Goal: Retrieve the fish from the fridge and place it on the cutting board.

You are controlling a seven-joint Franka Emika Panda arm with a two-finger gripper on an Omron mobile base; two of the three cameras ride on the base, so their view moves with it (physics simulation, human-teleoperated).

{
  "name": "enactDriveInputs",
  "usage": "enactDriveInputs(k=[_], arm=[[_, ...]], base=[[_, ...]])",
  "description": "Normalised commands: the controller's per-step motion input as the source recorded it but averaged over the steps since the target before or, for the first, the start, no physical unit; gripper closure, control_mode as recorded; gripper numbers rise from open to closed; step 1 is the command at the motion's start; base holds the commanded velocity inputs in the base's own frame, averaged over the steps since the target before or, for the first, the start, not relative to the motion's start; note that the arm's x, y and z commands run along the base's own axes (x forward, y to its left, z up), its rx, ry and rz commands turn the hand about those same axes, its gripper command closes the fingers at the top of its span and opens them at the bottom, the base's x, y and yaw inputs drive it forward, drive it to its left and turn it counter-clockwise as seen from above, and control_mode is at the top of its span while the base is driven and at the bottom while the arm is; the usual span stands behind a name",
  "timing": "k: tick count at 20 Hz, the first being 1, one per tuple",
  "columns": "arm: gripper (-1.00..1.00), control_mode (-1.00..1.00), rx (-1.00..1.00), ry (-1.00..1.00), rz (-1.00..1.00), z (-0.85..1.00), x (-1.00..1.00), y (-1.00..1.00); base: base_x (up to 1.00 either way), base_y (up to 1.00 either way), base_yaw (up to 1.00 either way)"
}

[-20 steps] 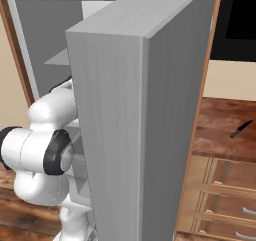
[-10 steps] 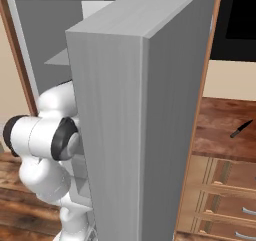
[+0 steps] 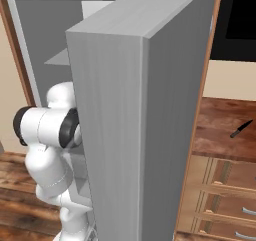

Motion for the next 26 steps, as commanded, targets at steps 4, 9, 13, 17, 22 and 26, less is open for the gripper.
enactDriveInputs(k=[4, 9, 13, 17, 22, 26], arm=[[-1.0, -1.0, 0.0, 0.0, 0.0, -0.18, 0.32, -0.05], [-1.0, -1.0, -0.02, 0.0, 0.0, -0.19, 0.29, 0.0], [-1.0, -1.0, -0.03, 0.0, 0.0, -0.13, 0.38, 0.0], [-1.0, -1.0, -0.01, 0.0, 0.0, -0.07, 0.36, 0.0], [-1.0, -1.0, -0.02, 0.0, 0.0, -0.19, 0.14, 0.0], [-1.0, -1.0, 0.0, -0.05, 0.0, -0.17, -0.08, 0.0]], base=[[0.0, 0.0, 0.0], [0.0, 0.0, 0.0], [0.0, 0.0, 0.0], [0.0, 0.0, 0.0], [0.0, 0.0, 0.0], [0.0, 0.0, 0.0]])
